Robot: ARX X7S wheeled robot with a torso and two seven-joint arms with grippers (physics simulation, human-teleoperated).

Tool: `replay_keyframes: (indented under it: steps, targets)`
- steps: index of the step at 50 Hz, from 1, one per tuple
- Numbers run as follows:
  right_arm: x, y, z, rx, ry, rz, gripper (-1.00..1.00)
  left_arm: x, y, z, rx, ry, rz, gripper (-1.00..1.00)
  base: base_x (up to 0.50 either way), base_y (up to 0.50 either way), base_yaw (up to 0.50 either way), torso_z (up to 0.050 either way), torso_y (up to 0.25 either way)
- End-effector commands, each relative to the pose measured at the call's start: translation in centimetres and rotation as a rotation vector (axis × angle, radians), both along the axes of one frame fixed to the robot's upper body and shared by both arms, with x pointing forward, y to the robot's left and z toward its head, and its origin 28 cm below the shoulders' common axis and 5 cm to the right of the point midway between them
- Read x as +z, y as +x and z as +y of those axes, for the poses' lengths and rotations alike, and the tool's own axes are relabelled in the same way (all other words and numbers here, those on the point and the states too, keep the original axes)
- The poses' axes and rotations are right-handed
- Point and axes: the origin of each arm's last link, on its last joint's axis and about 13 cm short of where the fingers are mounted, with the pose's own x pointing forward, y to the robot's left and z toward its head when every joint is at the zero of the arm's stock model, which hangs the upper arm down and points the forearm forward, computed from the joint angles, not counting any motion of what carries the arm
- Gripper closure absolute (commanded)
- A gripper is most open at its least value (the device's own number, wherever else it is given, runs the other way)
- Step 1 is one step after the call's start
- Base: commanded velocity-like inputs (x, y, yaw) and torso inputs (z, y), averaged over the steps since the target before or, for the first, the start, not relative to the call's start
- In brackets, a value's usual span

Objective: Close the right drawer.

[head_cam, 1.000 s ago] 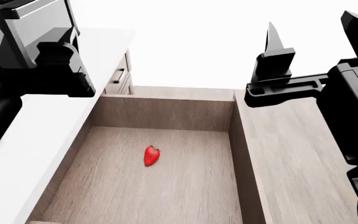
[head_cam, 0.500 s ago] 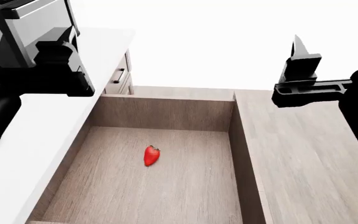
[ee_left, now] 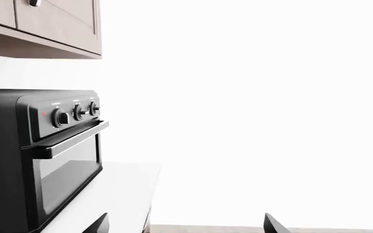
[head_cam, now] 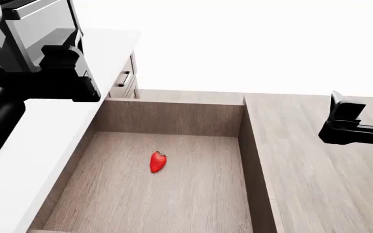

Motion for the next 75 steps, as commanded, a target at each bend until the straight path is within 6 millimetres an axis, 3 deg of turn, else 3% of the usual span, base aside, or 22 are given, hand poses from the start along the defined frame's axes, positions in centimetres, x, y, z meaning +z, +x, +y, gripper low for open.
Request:
replay_keyframes:
  steps: [1, 23, 31, 53, 75]
  targets:
    - [-2.3, -0.3, -2.2, -0.028, 0.041, 0.061, -1.00, -0.1, 0.0, 0.0, 0.002, 0.002, 0.001, -1.00, 0.00, 0.00, 0.00, 0.000, 0.000]
    - [-6.3, -0.2, -4.4, -0.089, 0.173, 0.247, -1.00, 0.0, 0.0, 0.0, 0.005, 0.003, 0.000, -1.00, 0.00, 0.00, 0.00, 0.000, 0.000]
    - [-6.9, -0.3, -4.7, -0.114, 0.201, 0.279, -1.00, 0.0, 0.0, 0.0, 0.004, 0.002, -0.001, -1.00, 0.00, 0.00, 0.00, 0.000, 0.000]
    - [-9.6, 0.1, -5.1, -0.097, 0.062, 0.538, -1.00, 0.0, 0.0, 0.0, 0.004, 0.002, -0.001, -1.00, 0.00, 0.00, 0.00, 0.000, 0.000]
    - [-12.4, 1.3, -4.3, -0.054, 0.031, 0.660, -1.00, -0.1, 0.1, -0.1, 0.005, 0.005, 0.003, -1.00, 0.00, 0.00, 0.00, 0.000, 0.000]
